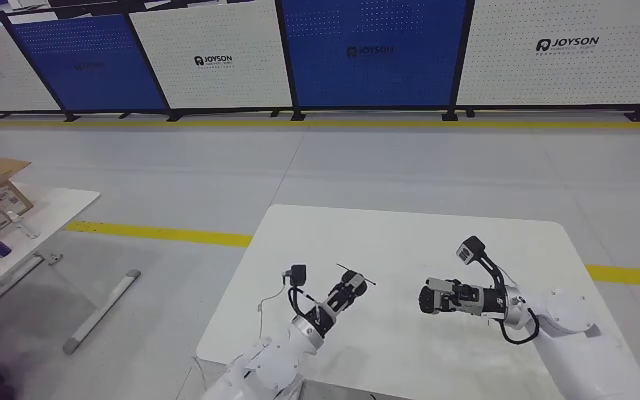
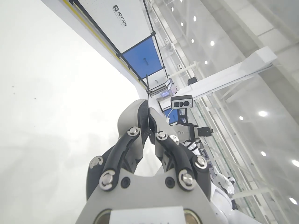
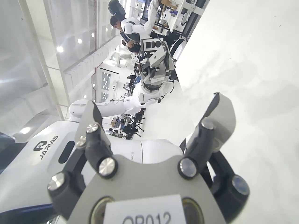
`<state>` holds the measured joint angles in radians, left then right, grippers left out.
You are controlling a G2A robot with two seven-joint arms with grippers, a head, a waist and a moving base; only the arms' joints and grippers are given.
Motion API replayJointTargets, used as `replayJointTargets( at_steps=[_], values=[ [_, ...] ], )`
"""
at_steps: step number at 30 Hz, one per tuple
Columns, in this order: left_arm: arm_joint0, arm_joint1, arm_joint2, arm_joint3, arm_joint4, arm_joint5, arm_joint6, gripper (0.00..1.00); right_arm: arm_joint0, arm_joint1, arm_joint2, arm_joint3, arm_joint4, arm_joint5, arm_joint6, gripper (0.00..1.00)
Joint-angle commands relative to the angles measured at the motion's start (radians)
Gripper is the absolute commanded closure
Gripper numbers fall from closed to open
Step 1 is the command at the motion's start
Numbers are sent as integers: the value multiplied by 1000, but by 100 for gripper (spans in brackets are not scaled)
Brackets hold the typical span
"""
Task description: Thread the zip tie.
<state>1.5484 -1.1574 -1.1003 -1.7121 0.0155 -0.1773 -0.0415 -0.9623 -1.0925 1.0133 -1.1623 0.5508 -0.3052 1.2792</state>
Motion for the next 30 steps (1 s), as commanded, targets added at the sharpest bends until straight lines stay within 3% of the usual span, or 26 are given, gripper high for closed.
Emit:
replayJointTargets(
  at_steps=[1, 4, 15, 17, 22, 27, 28, 30],
  values=[
    [19, 14, -54, 0, -12, 4, -102, 100, 0, 0, 0, 0, 0, 0, 0, 0],
    [55, 19, -93, -26, -159, 13, -174, 100, 0, 0, 0, 0, 0, 0, 0, 0],
    [54, 19, -91, -27, -162, 15, -172, 100, 0, 0, 0, 0, 0, 0, 0, 0],
    [49, 16, -89, -48, -184, 11, -164, 100, 0, 0, 0, 0, 0, 0, 0, 0],
    [76, 17, -136, -157, -305, -27, -160, 100, 0, 0, 0, 0, 0, 0, 0, 0],
    [162, 27, -220, -327, -464, -45, -228, 100, 0, 0, 0, 0, 0, 0, 0, 0],
    [176, 29, -236, -347, -481, -34, -239, 100, 0, 0, 0, 0, 0, 0, 0, 0],
    [176, 29, -236, -347, -481, -34, -239, 100, 0, 0, 0, 0, 0, 0, 0, 0]
  ],
)
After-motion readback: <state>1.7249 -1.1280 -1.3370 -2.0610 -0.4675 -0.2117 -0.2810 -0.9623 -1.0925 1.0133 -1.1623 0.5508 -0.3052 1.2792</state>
